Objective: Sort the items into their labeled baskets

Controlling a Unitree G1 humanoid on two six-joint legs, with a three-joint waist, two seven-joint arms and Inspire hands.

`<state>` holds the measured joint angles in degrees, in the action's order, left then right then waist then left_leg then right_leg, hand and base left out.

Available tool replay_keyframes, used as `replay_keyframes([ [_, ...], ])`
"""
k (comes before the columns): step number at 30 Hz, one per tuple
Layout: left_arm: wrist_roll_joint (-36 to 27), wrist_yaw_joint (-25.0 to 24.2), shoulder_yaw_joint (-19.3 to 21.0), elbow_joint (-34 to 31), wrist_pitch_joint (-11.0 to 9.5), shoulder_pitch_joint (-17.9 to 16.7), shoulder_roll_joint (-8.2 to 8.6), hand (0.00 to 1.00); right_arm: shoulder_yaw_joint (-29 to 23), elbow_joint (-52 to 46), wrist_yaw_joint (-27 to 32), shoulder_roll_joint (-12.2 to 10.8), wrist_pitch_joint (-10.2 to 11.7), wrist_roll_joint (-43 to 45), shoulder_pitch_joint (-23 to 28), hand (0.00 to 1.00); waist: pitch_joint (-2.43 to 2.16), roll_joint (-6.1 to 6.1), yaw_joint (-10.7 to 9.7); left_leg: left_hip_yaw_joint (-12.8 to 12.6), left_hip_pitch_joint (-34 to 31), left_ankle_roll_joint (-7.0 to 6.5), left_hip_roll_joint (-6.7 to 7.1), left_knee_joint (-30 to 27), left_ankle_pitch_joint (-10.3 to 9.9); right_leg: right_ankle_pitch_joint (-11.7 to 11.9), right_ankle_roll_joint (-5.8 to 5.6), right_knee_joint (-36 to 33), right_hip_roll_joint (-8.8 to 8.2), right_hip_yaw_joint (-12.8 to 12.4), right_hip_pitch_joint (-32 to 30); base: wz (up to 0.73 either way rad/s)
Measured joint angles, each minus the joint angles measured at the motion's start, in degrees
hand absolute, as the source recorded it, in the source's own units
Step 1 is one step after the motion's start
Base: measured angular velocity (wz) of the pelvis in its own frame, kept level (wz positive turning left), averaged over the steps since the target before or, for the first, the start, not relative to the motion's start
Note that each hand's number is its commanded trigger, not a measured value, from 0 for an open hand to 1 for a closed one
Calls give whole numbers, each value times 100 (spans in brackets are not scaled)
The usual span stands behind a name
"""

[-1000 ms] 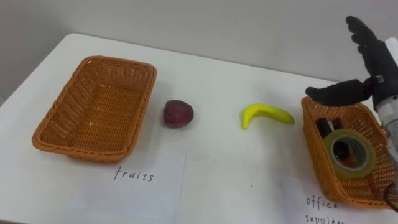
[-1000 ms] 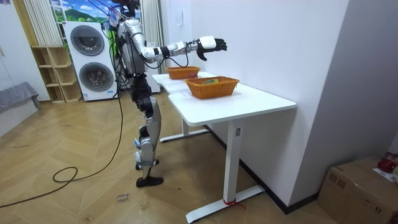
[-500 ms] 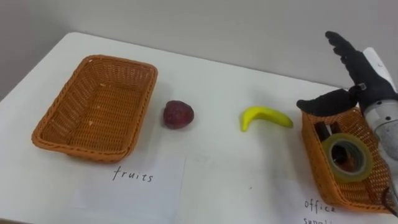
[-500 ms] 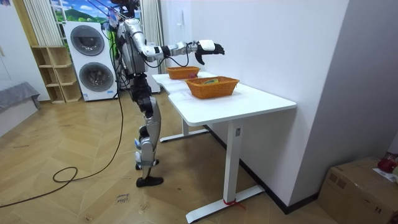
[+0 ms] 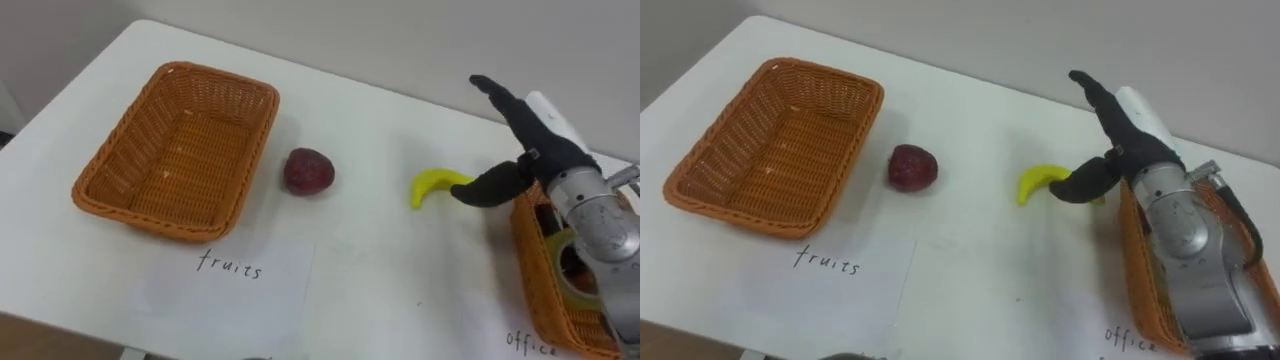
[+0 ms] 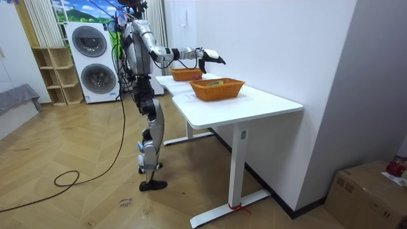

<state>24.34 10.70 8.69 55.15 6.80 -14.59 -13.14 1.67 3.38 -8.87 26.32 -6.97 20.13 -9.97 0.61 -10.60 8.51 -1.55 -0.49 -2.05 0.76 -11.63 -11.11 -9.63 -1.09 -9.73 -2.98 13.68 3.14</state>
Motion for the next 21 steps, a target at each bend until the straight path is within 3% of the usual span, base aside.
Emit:
replay_keyframes([
  [3, -4, 4, -24, 28, 20, 36, -33, 0, 179, 326, 9, 14, -13, 33, -269, 0, 7, -10, 67, 24, -127, 9, -2, -12, 6, 2, 2, 2, 11, 13, -96, 2],
  [11, -2, 0, -119, 302, 21, 426, -52, 0, 436, 710, 6, 18, -6, 91, -304, 0, -1, -84, 128, 56, -494, 19, 4, -117, 16, 14, 23, 7, 20, 51, -389, 5],
  [17, -41, 17, -237, 453, 19, 507, -116, 0, 454, 879, 11, 18, -6, 110, -351, 0, 35, -138, 117, 46, -565, 19, -5, -120, 18, 15, 24, 11, 11, 58, -458, 0],
  [21, -221, 70, -333, 454, 15, 516, -150, 0, 619, 1001, 17, 63, -9, 151, -480, 0, 35, -148, 99, 28, -613, 19, -5, -122, 18, 16, 25, 7, 10, 55, -516, -2],
])
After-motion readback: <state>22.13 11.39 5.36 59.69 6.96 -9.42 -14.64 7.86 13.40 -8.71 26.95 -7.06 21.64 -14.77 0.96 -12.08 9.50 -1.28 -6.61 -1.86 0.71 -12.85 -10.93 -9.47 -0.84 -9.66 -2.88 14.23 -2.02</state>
